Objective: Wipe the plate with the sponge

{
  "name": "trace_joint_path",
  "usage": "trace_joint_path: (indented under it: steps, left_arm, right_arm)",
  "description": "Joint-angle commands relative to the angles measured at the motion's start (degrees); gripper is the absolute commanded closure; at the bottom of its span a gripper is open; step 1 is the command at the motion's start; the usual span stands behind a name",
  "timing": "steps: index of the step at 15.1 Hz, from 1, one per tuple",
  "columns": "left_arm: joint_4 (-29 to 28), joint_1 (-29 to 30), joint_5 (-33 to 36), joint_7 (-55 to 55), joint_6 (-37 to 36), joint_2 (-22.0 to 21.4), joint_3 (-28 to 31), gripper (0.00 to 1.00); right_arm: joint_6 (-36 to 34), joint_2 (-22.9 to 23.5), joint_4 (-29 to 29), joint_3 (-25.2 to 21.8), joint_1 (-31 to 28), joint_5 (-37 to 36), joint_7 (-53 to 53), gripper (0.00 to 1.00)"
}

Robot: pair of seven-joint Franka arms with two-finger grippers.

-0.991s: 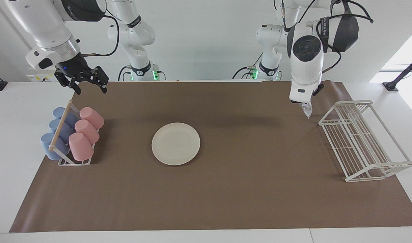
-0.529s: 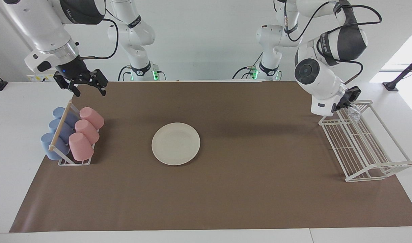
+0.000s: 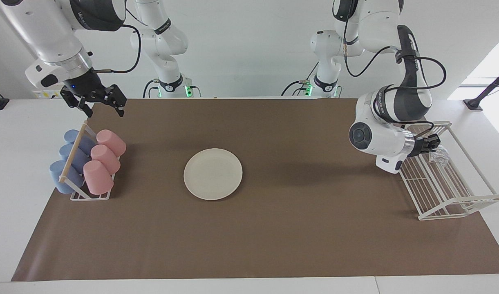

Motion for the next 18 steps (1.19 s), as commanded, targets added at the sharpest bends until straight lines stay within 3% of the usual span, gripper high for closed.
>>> trace_joint_path:
  steps: [1, 8, 9, 10, 18]
  left_arm:
    - [2.6, 0.3, 0.2, 0.2, -1.7, 1.9, -0.1, 1.0]
    - [1.6, 0.8, -1.4, -4.2, -0.8, 1.8, -0.2, 1.0]
    - [1.5, 0.9, -1.4, -4.7, -0.4, 1.7, -0.2, 0.32]
    - [1.5, 0.9, -1.4, -5.6, 0.0, 1.7, -0.2, 0.0]
    - [1.5, 1.0, -1.5, -7.7, 0.7, 1.7, -0.2, 0.0]
  right_arm:
    - [-1.3, 0.3, 1.0, -0.3, 0.3, -0.9, -0.5, 0.0]
    - [-1.4, 0.1, 0.8, -0.1, 0.3, -0.9, -0.4, 0.0]
    - [-1.4, 0.1, 0.8, -0.1, 0.4, -0.9, -0.4, 0.0]
    - [-1.4, 0.1, 0.8, 0.0, 0.4, -0.8, -0.4, 0.0]
    - [-1.4, 0.0, 0.9, 0.2, 0.4, -0.4, 0.8, 0.0]
